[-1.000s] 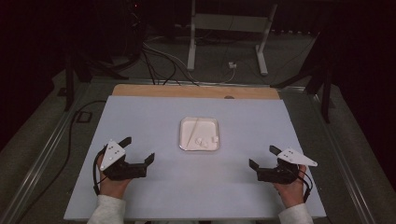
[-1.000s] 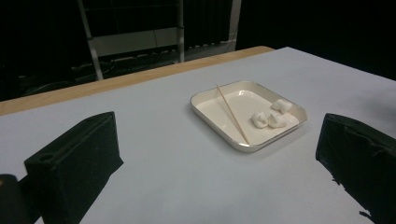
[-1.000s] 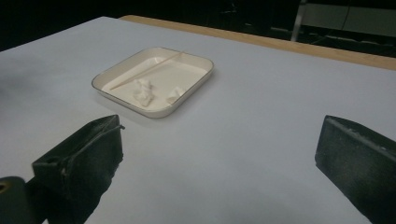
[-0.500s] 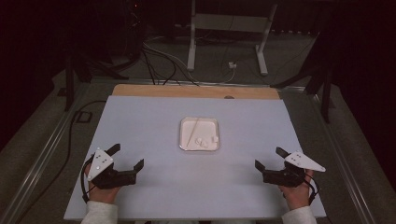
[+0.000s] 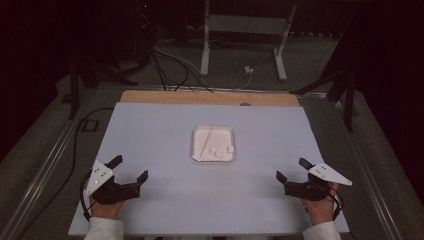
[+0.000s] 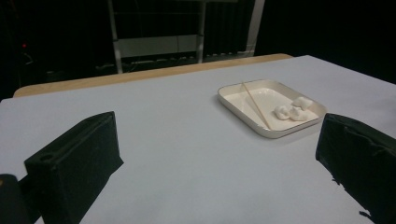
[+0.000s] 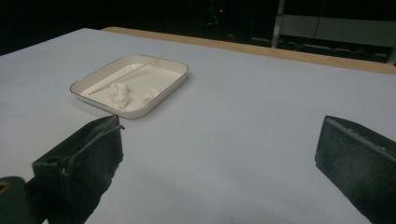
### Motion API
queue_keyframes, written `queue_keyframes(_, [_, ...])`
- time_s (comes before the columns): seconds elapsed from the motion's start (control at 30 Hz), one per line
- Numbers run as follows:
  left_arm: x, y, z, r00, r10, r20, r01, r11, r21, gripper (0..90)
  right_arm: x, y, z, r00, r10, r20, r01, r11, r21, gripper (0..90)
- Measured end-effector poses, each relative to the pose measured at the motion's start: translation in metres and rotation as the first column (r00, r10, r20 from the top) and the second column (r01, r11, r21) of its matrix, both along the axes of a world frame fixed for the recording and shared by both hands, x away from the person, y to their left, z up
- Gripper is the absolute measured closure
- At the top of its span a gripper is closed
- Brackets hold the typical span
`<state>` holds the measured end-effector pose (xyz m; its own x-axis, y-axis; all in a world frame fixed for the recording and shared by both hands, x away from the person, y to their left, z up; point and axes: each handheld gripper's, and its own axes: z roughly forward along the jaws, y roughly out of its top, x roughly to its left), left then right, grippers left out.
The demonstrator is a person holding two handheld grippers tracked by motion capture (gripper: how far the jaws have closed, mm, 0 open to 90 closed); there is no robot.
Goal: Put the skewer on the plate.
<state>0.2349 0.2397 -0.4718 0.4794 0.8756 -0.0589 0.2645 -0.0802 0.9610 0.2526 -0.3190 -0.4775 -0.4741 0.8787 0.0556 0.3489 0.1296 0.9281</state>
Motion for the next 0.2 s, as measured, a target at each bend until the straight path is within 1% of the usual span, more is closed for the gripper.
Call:
queue_keyframes(0.07, [0.001,-0.0004,-0.0006,0.9999,0.009,-0.004,-0.009,0.9999,0.004,0.7,0.0003,-0.0003,-0.0003,1.0,0.001,-0.001,-0.001,1.0,-0.002,1.2])
queue_keyframes(0.13, [0.0017,-0.0004,-0.0019,0.9999,0.008,-0.015,-0.008,1.0,0.001,0.7,0.0006,-0.0005,-0.0005,1.0,-0.002,-0.005,0.002,1.0,-0.001,1.2])
queue_keyframes(0.2, [0.002,-0.0009,-0.0034,0.9996,0.017,-0.024,-0.017,0.9997,0.017,0.7,0.0015,-0.0006,-0.0009,0.9999,-0.004,-0.009,0.004,1.0,0.0,1.2])
